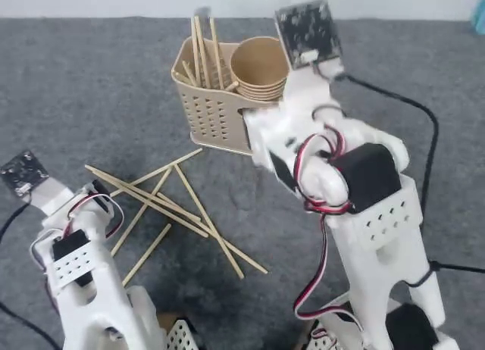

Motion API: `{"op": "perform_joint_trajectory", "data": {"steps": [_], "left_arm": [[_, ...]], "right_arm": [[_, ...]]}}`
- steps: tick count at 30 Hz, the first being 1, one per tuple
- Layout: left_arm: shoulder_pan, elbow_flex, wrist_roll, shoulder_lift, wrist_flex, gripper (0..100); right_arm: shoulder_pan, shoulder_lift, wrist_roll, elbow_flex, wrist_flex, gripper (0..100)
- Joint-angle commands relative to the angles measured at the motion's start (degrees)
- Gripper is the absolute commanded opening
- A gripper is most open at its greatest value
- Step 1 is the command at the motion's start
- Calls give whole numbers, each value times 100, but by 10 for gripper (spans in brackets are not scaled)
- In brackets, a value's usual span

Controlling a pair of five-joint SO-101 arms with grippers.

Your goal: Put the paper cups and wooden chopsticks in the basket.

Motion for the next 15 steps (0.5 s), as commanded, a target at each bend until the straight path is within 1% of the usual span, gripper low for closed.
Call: {"op": "perform_joint_trajectory", "data": {"steps": [1,3,4,7,8,12,15], "left_arm": [[-18,-48,-62,-70,-123,199],[-18,-57,-62,-62,-114,199],[-18,-66,-53,-62,-114,199],[-18,-198,-53,-44,185,199],[-18,-251,-53,26,290,199],[-26,-637,-44,721,308,199],[-220,-1068,-26,1389,316,199]], "right_arm": [[-40,-224,-26,-53,910,136],[-154,-277,0,466,927,136],[-268,-312,132,782,927,136],[-831,-400,853,1837,804,132],[-1033,-426,941,2163,681,117],[-1543,-479,923,3279,-356,42],[-1692,-426,642,3947,-1402,56]]}}
